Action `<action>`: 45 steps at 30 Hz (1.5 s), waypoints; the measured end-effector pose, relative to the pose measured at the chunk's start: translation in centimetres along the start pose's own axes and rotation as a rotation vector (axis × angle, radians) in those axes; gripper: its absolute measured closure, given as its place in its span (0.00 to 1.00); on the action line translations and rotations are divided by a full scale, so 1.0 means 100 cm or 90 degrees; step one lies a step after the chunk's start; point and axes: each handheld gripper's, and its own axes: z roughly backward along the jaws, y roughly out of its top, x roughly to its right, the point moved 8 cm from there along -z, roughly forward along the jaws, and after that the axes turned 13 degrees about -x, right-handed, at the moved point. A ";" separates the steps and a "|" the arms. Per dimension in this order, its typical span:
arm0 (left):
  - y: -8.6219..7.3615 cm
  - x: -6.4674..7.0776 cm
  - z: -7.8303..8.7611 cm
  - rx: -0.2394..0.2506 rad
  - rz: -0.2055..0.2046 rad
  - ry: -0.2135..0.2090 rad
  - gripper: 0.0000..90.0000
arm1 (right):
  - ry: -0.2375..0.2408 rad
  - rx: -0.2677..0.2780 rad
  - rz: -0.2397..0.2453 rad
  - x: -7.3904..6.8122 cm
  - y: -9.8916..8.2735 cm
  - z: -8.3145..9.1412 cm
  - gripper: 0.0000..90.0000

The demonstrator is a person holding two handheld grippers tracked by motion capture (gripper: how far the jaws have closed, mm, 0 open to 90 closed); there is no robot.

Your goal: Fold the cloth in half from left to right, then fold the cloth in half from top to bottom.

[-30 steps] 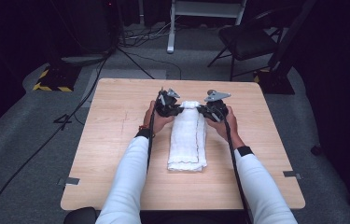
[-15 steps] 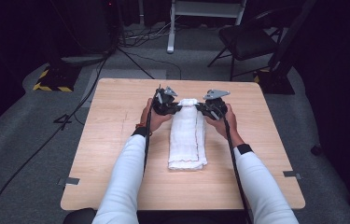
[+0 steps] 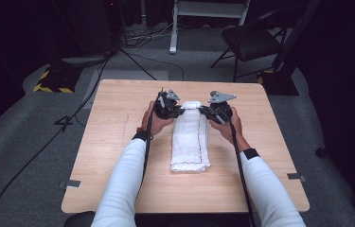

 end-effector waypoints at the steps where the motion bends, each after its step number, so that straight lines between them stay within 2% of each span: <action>1: -0.002 0.001 0.002 0.000 -0.008 0.002 0.86 | 0.006 0.006 0.000 -0.001 -0.001 0.003 0.95; 13: -0.020 0.020 0.017 0.025 -0.051 -0.042 0.85 | 0.064 0.011 0.038 -0.022 -0.018 0.019 0.95; 18: -0.029 0.031 0.022 0.020 -0.071 -0.052 0.85 | 0.076 0.015 0.048 -0.028 -0.026 0.025 0.94; 26: -0.038 0.040 0.023 0.020 -0.064 -0.049 0.84 | 0.080 0.009 0.069 -0.039 -0.031 0.031 0.95; 31: -0.044 0.042 0.028 0.038 -0.056 -0.061 0.79 | 0.088 0.006 0.076 -0.045 -0.036 0.032 0.95; 34: -0.049 0.043 0.030 0.042 -0.055 -0.068 0.82 | 0.095 0.005 0.077 -0.048 -0.038 0.034 0.95; 36: -0.052 0.046 0.029 0.041 -0.066 -0.076 0.85 | 0.099 0.009 0.076 -0.049 -0.038 0.035 0.95; 38: -0.055 0.048 0.029 0.035 -0.076 -0.071 0.86 | 0.099 0.008 0.082 -0.052 -0.039 0.036 0.95; 45: -0.060 0.054 0.034 0.041 -0.087 -0.075 0.86 | 0.110 0.011 0.092 -0.059 -0.044 0.042 0.95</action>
